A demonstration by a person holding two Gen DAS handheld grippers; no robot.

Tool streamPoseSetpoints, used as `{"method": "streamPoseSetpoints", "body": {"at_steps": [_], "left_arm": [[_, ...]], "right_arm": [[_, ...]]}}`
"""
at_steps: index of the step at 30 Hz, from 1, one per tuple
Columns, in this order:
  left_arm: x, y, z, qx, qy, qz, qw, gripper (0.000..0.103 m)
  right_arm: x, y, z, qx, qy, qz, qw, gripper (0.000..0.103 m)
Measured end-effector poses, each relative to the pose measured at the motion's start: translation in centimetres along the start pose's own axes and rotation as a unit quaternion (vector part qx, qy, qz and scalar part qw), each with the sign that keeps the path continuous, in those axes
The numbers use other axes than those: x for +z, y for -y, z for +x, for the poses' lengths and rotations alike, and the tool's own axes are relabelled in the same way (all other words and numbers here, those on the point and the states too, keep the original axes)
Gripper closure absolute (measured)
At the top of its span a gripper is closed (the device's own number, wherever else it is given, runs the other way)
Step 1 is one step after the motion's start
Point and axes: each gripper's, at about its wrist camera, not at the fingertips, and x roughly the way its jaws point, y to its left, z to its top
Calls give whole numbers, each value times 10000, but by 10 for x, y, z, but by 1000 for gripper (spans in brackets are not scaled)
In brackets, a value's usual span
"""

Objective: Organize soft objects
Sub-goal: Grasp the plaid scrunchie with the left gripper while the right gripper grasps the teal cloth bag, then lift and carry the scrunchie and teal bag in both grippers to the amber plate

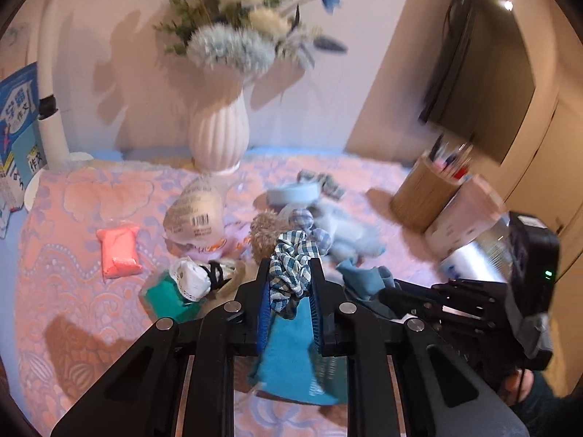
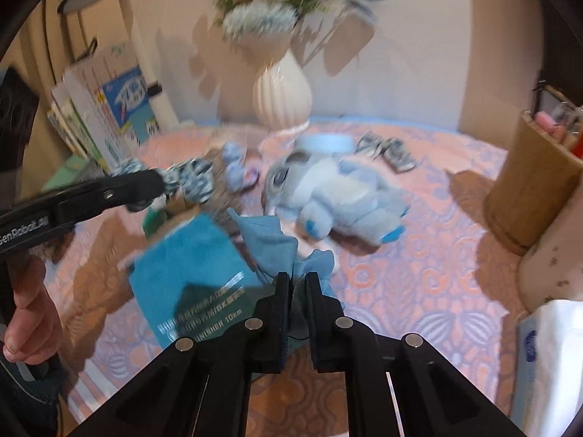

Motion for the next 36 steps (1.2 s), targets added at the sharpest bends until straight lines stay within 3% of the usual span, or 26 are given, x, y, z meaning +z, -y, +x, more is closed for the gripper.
{"method": "streamPoseSetpoints", "body": {"at_steps": [4, 8, 15, 18, 19, 23, 25, 26, 27, 28, 31, 33, 36], "left_arm": [[1, 1, -29, -304, 283, -141, 9990, 88], [-5, 6, -55, -538, 383, -166, 9977, 88], [-54, 9, -46, -306, -371, -105, 9988, 87], [-70, 7, -30, -11, -624, -163, 9979, 80], [-73, 6, -23, -33, -677, -188, 9975, 73], [-87, 6, -1, -264, -1051, -305, 9936, 68], [-92, 11, 1, -93, -1053, -176, 9942, 39], [-94, 12, 4, -29, -1078, -145, 9941, 32], [-96, 13, 5, -5, -1096, -151, 9939, 27], [-98, 13, 8, -4, -1118, -163, 9936, 27], [-104, 13, 22, 196, -1230, -135, 9921, 28], [-107, 13, 28, 307, -1237, -130, 9918, 31], [-107, 15, 25, 358, -1119, -62, 9931, 54]], "right_arm": [[2, 8, -30, -89, 293, 97, 9995, 95], [-1, 12, -50, -145, 313, 155, 9993, 95], [-31, 13, -48, -211, -312, 19, 9993, 95], [-44, 13, -36, -214, -511, 49, 9985, 95], [-47, 13, -30, -209, -607, 84, 9979, 95], [-57, 15, -13, -114, -899, 184, 9957, 92], [-62, 18, -11, 5, -977, 265, 9949, 84], [-63, 19, -11, 73, -976, 302, 9947, 81], [-64, 21, -12, 144, -963, 340, 9947, 72], [-65, 23, -14, 240, -933, 398, 9946, 54], [-64, 27, -23, 397, -743, 532, 9950, 28], [-63, 26, -26, 461, -693, 521, 9952, 21], [-65, 22, -23, 426, -760, 392, 9954, 20]]}}
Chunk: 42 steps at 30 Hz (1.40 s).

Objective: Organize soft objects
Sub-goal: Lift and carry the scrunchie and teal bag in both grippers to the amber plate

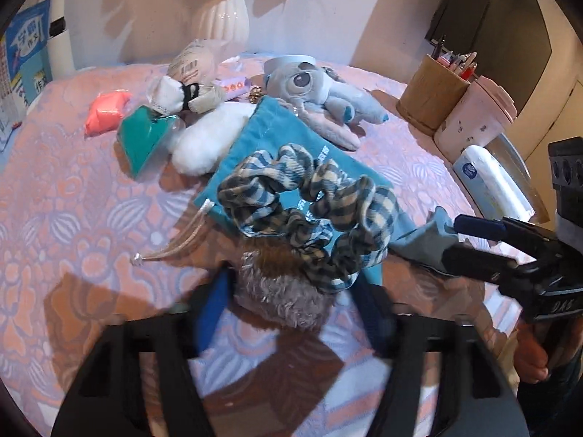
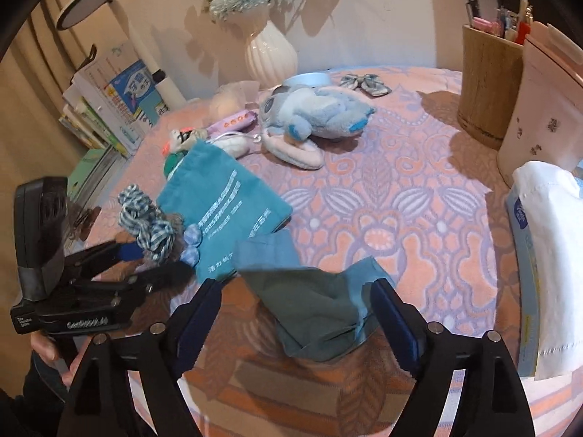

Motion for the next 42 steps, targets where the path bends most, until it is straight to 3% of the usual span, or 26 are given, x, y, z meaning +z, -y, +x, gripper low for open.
{"method": "streamPoseSetpoints", "body": {"at_steps": [3, 6, 9, 12, 21, 26, 36, 42], "left_arm": [[-1, -6, -5, -98, 67, -109, 9999, 62], [-4, -10, -12, -221, 201, -242, 9993, 63], [-7, -9, -23, -391, 406, -295, 9980, 63], [-4, -5, -38, -464, 616, -212, 9968, 63], [50, 29, -54, -613, 1124, 315, 9913, 63], [76, 53, -48, -703, 1195, 529, 9889, 63], [115, 113, -9, -977, 885, 971, 9865, 63], [131, 166, 15, -1375, 662, 1382, 9786, 63]], "right_arm": [[-1, -1, 9, -199, -11, -31, 9998, 20], [-2, -5, 17, -546, 56, -102, 9984, 22], [-3, -15, 22, -1106, 148, -410, 9929, 53], [-1, -16, 16, -935, 231, -392, 9946, 91], [31, 4, -27, -1090, 846, -15, 9904, 93], [48, 21, -51, -1101, 1023, 308, 9882, 93], [46, 68, -91, -1250, 1022, 1024, 9815, 93], [36, 103, -123, -1418, 1150, 1385, 9734, 93]]}}
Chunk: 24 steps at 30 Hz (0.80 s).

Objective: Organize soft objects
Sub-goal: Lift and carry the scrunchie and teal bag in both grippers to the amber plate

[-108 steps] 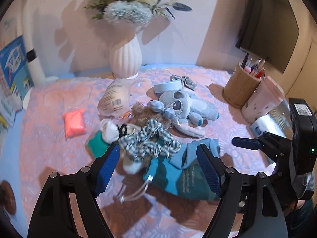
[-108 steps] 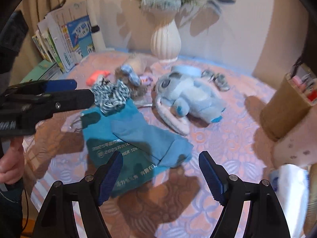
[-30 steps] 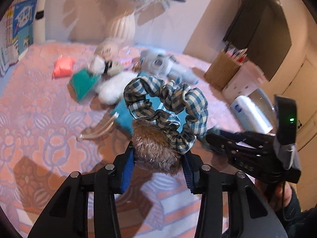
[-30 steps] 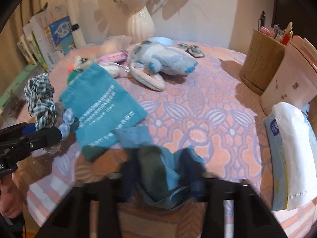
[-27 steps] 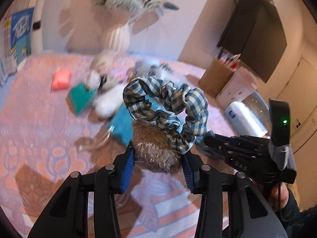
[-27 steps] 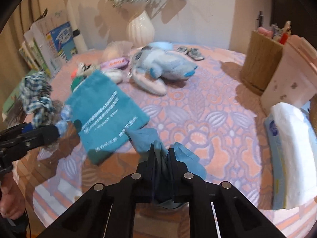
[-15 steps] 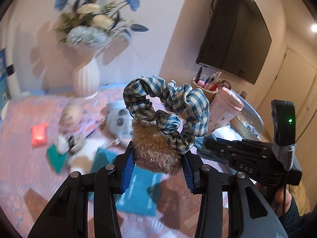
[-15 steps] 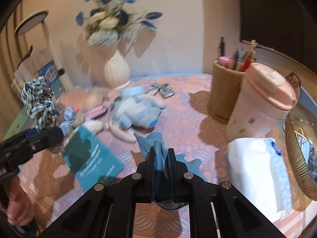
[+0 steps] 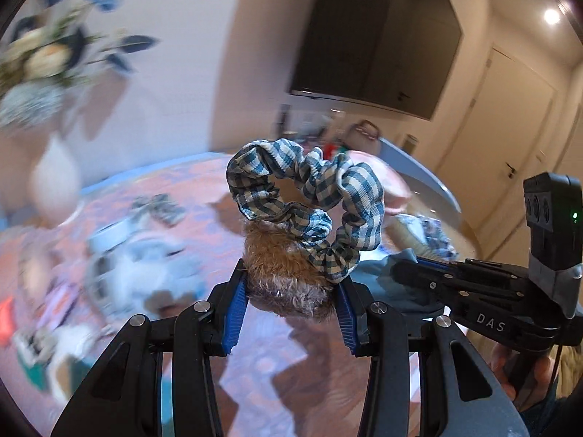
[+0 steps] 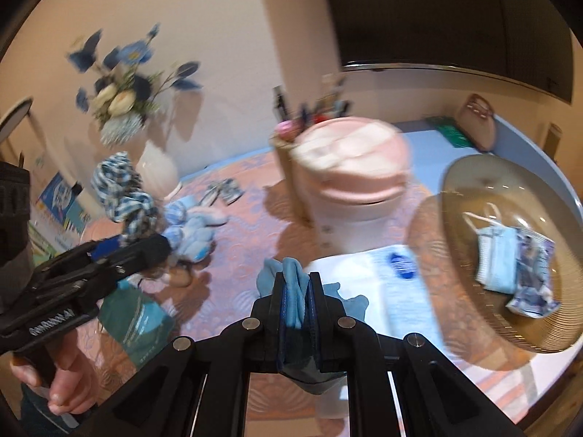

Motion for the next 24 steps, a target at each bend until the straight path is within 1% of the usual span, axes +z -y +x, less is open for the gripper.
{"method": "streamPoseSetpoints", "body": {"at_steps": [6, 12, 17, 24], "left_arm": [[15, 42, 31, -382, -175, 372, 9984, 63], [27, 80, 46, -658, -267, 695, 9951, 63], [43, 110, 57, -871, -291, 899, 9917, 63], [63, 157, 86, -1111, -381, 1248, 9852, 63]], "right_arm": [[4, 37, -13, -264, 116, 200, 9994, 93], [11, 75, -32, -449, 338, 481, 9973, 93], [21, 108, -51, -636, 657, 716, 9932, 93], [38, 154, -62, -995, 958, 1056, 9848, 93]]}}
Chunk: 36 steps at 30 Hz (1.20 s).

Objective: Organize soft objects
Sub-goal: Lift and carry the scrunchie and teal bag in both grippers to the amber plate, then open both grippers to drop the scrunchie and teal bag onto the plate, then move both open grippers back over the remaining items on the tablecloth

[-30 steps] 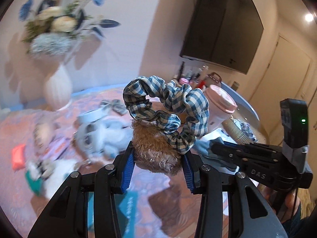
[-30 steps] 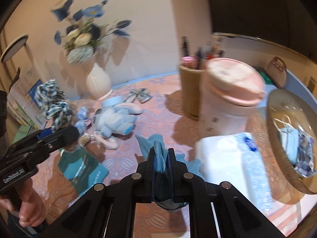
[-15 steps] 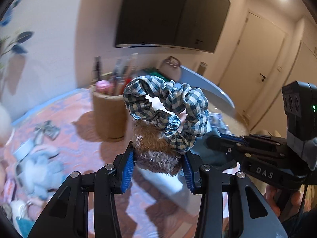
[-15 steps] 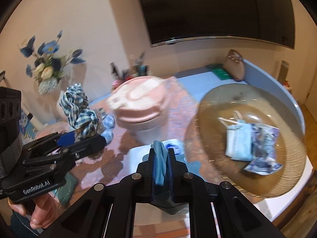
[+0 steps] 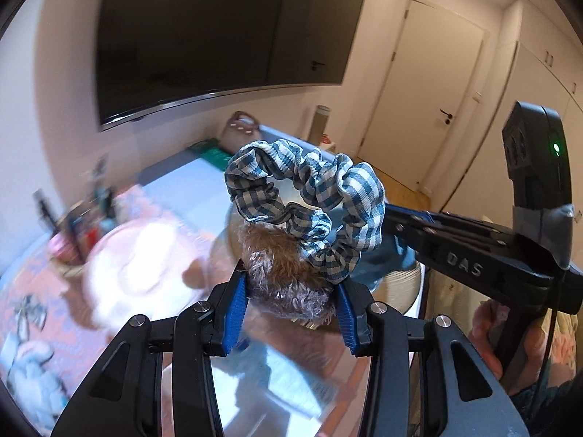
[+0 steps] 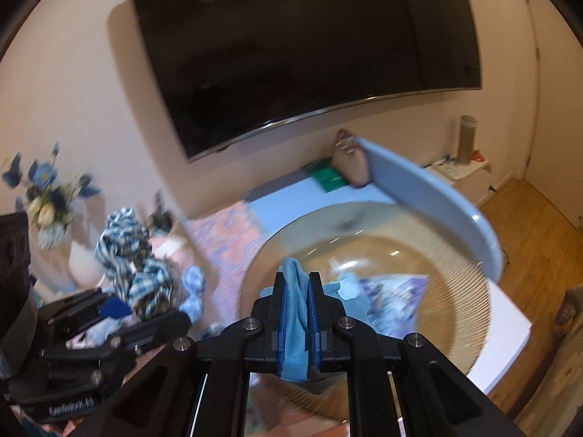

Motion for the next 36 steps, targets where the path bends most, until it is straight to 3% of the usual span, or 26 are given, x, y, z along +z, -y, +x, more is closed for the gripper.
{"method": "streamPoseSetpoints", "body": {"at_steps": [6, 8, 9, 10, 11, 12, 20, 24, 27, 36], "left_arm": [[24, 18, 38, -147, -210, 41, 9997, 62], [27, 19, 48, -201, -275, -14, 9994, 55], [28, 18, 55, -233, -337, -80, 9991, 47], [28, 17, 60, -227, -420, -143, 9988, 32], [27, 17, 61, -259, -456, -196, 9984, 29], [24, 18, 61, -364, -438, -231, 9981, 27], [8, 25, 41, -577, -528, -324, 9964, 27], [0, 22, 12, -409, -368, -401, 9977, 27], [-11, 16, -18, -286, -181, -517, 9981, 27], [-62, -20, -106, 432, 231, -1001, 9938, 27]], "right_arm": [[20, 38, 15, -68, 60, 486, 9988, 92], [24, 52, 24, 16, -95, 713, 9974, 87], [23, 57, 27, 66, -178, 847, 9962, 76], [21, 65, 30, 139, -240, 1000, 9946, 54], [18, 73, 30, 181, -242, 1126, 9932, 45], [15, 79, 28, 152, -223, 1202, 9924, 42], [1, 90, 6, 195, -185, 1292, 9913, 42], [-5, 74, -8, 296, -166, 1084, 9935, 42], [-11, 50, -23, 309, -84, 726, 9969, 42], [-29, -46, -56, 1025, 61, -366, 9940, 42]]}}
